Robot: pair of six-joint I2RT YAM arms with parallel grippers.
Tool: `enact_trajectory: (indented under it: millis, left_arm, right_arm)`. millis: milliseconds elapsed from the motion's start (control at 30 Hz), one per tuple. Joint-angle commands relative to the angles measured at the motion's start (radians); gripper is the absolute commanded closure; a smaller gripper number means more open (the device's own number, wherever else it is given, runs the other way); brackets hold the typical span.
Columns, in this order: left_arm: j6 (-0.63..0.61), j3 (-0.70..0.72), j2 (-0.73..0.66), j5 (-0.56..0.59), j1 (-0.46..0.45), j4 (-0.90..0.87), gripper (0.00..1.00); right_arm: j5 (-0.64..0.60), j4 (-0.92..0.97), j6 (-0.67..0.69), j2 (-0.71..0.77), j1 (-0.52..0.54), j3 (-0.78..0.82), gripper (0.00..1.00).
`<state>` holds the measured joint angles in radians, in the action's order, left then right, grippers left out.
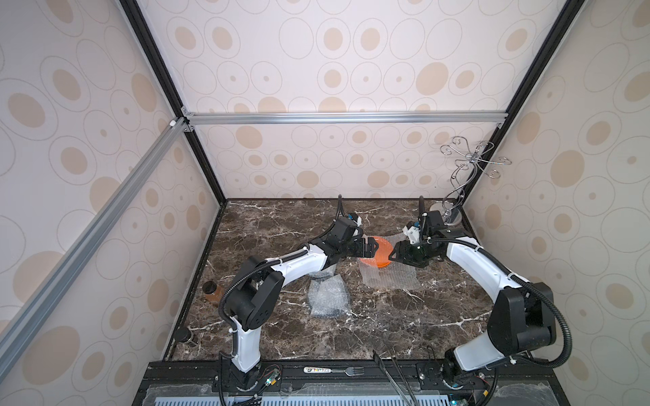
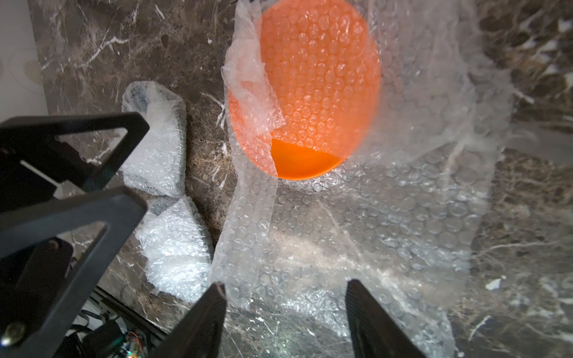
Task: Unpack dinner plates from bubble wrap
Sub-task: Unwrap the bubble wrap at the center of the board.
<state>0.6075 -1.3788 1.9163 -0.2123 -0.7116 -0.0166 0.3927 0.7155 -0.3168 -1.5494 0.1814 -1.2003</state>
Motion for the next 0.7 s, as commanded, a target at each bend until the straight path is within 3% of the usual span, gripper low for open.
enact_trajectory:
  millis: [0,100,267,333,667]
  left_arm:
    - [-0.075,-0.114,0.053,0.094,-0.012,-0.165,0.00]
    - [-0.101,-0.201,0.109,0.145,-0.016,-0.261,0.00]
    - [-0.125,-0.298,0.176,0.159,-0.022,-0.331,0.00]
    - [-0.130,-0.338,0.206,0.166,-0.025,-0.362,0.00]
    - [-0.114,-0.582,0.359,0.234,-0.067,-0.536,0.00]
  right_arm:
    - [0.020,0.033,0.013,-0.034,-0.008,-0.040,0.20]
    - [0.027,0.045,0.013,-0.050,-0.018,-0.053,0.12]
    - [0.078,0.028,-0.002,-0.046,-0.077,-0.033,0.09]
    - [0.102,0.019,-0.008,-0.037,-0.107,-0.019,0.01]
    - [0.107,0.066,0.018,-0.019,-0.153,0.015,0.01]
